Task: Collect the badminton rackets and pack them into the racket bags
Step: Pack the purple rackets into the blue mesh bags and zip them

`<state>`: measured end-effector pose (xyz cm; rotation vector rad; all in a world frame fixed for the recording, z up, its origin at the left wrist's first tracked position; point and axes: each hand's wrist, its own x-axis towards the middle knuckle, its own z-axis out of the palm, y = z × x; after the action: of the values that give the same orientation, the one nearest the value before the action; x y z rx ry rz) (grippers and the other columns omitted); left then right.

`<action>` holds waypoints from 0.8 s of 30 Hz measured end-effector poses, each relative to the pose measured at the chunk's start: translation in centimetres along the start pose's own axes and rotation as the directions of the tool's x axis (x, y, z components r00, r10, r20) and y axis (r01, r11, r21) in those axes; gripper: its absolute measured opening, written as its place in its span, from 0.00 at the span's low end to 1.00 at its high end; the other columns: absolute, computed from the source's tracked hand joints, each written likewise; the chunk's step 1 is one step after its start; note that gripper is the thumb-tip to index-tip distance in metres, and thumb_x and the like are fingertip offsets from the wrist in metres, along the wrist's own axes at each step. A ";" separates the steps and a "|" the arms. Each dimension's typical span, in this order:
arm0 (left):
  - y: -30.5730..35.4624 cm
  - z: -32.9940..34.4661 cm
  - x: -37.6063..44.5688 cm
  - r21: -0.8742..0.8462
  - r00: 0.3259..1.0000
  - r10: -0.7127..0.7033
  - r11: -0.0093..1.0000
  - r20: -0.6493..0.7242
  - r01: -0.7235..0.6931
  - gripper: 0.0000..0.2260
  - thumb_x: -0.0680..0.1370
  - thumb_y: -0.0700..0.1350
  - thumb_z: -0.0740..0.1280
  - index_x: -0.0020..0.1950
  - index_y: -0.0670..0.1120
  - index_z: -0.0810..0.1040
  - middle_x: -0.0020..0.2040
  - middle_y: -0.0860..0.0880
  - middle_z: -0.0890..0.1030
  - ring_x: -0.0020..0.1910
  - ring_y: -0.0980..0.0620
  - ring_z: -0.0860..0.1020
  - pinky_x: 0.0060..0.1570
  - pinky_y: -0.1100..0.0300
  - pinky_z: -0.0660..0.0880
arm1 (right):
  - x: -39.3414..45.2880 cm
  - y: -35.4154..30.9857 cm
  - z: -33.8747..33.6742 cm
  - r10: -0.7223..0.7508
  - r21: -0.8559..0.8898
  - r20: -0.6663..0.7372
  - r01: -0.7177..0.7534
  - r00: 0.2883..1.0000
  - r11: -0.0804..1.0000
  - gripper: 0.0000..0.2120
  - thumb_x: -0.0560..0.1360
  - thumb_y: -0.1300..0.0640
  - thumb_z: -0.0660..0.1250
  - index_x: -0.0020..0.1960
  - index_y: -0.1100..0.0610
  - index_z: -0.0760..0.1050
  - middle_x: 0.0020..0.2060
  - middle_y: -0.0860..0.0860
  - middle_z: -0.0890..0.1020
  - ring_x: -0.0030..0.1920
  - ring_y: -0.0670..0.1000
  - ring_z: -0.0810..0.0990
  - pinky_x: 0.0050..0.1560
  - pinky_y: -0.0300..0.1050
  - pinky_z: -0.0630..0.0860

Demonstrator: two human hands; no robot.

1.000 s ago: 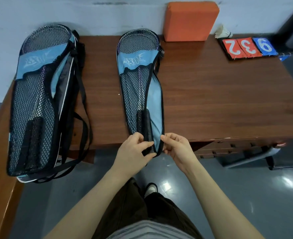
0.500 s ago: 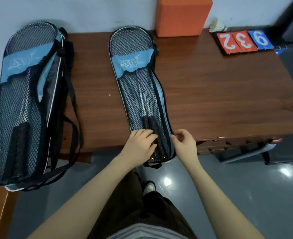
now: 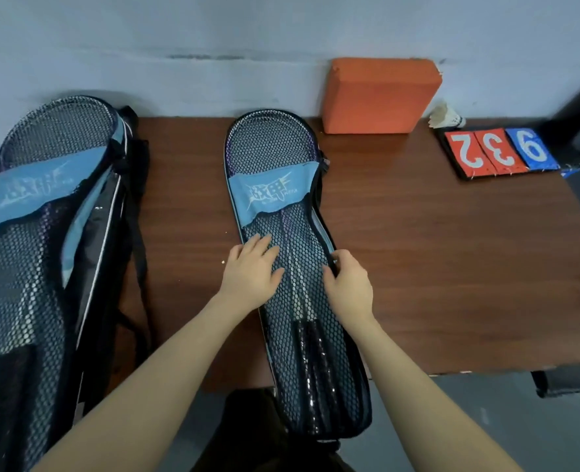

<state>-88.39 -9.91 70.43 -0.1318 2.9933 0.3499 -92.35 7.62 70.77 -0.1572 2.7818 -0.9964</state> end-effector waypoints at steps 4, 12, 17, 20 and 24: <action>-2.9 1.3 1.8 0.022 0.994 0.060 0.998 0.094 -0.062 0.24 0.79 0.54 0.58 0.74 0.49 0.61 0.75 0.48 0.58 0.75 0.49 0.54 0.70 0.47 0.52 | 1.1 0.3 0.3 -0.021 0.060 -0.098 0.027 0.995 0.998 0.16 0.78 0.58 0.62 0.65 0.55 0.71 0.56 0.51 0.80 0.52 0.52 0.79 0.49 0.50 0.77; -2.9 2.5 0.2 0.063 0.991 0.040 0.997 0.128 -0.048 0.27 0.78 0.62 0.52 0.75 0.52 0.58 0.75 0.49 0.59 0.73 0.49 0.58 0.67 0.50 0.57 | 1.5 1.9 0.8 -0.004 0.018 -0.160 0.007 0.987 1.000 0.14 0.78 0.56 0.64 0.62 0.54 0.76 0.42 0.49 0.77 0.37 0.49 0.75 0.36 0.44 0.72; -0.7 3.4 -3.7 0.089 0.997 0.046 0.995 0.066 -0.052 0.29 0.74 0.63 0.50 0.61 0.47 0.77 0.61 0.44 0.78 0.55 0.45 0.79 0.54 0.51 0.72 | 0.4 3.1 0.1 0.001 0.045 -0.171 0.007 0.985 0.999 0.11 0.77 0.57 0.64 0.58 0.54 0.79 0.43 0.49 0.77 0.38 0.51 0.76 0.38 0.50 0.76; 0.2 3.7 -5.3 0.052 0.998 0.057 0.997 0.022 -0.058 0.25 0.74 0.60 0.53 0.54 0.46 0.81 0.52 0.46 0.83 0.46 0.46 0.81 0.50 0.53 0.74 | -0.3 3.7 0.4 -0.036 -0.007 -0.112 0.035 0.993 0.999 0.10 0.77 0.56 0.65 0.56 0.55 0.79 0.47 0.51 0.79 0.44 0.54 0.79 0.48 0.58 0.76; -0.2 2.9 -5.6 -0.001 0.995 0.078 0.997 -0.061 -0.078 0.22 0.75 0.57 0.54 0.54 0.47 0.81 0.48 0.50 0.83 0.46 0.50 0.80 0.51 0.55 0.66 | 0.4 2.4 1.3 -0.055 -0.082 -0.022 0.053 0.998 0.995 0.12 0.76 0.52 0.65 0.58 0.54 0.77 0.51 0.51 0.79 0.52 0.54 0.78 0.59 0.57 0.69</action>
<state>-82.49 -8.98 68.37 -0.0263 3.0645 0.3655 -92.52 8.60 68.15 -0.2342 2.8560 -0.9031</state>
